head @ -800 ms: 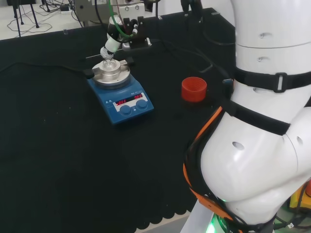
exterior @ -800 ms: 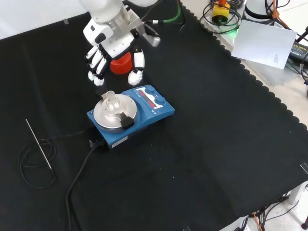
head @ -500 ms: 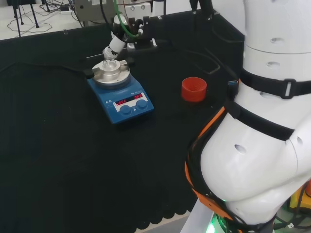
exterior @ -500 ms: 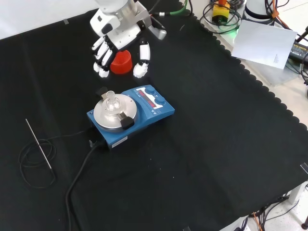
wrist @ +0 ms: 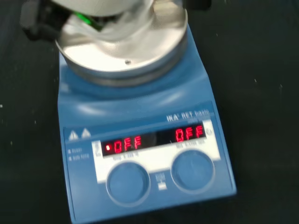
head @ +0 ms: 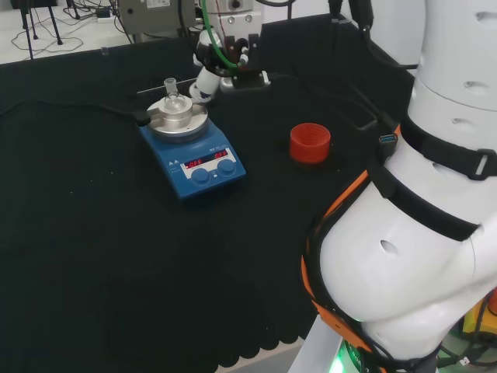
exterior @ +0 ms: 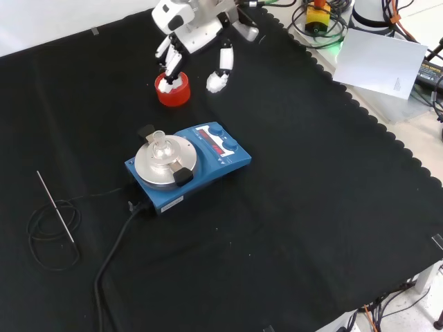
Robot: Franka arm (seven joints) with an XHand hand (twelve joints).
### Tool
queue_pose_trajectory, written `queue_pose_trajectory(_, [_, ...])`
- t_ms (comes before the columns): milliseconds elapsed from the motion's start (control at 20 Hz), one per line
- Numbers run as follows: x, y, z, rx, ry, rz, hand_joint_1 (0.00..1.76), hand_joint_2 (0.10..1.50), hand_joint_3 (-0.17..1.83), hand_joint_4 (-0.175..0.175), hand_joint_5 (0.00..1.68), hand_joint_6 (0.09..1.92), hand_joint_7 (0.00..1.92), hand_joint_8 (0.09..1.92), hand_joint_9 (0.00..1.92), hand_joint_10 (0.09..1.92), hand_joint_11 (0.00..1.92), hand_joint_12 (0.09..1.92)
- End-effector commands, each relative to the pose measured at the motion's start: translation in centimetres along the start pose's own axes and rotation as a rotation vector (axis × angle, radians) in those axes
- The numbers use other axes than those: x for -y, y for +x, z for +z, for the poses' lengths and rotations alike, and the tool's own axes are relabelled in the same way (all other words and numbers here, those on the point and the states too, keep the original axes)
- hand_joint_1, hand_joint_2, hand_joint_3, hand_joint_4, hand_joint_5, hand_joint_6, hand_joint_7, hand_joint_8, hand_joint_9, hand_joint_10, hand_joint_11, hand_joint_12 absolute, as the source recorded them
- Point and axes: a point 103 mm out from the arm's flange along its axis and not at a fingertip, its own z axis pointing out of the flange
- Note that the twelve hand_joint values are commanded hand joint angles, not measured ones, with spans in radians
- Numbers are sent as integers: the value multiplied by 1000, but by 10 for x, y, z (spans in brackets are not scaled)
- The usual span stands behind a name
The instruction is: Turn on the heater.
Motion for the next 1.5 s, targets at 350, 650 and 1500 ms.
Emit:
queue_pose_trajectory(350, [58,-15,39,48,148,15,1033,624,808,-37,355,87,1031,758,1179,604,694,1230])
queue_pose_trajectory(650, [73,-6,51,59,199,9,1063,636,804,-48,332,87,1126,902,1257,740,963,1073])
queue_pose_trajectory(1500, [73,20,66,136,427,27,1149,753,765,-47,175,87,1574,1544,1766,1536,1863,1424])
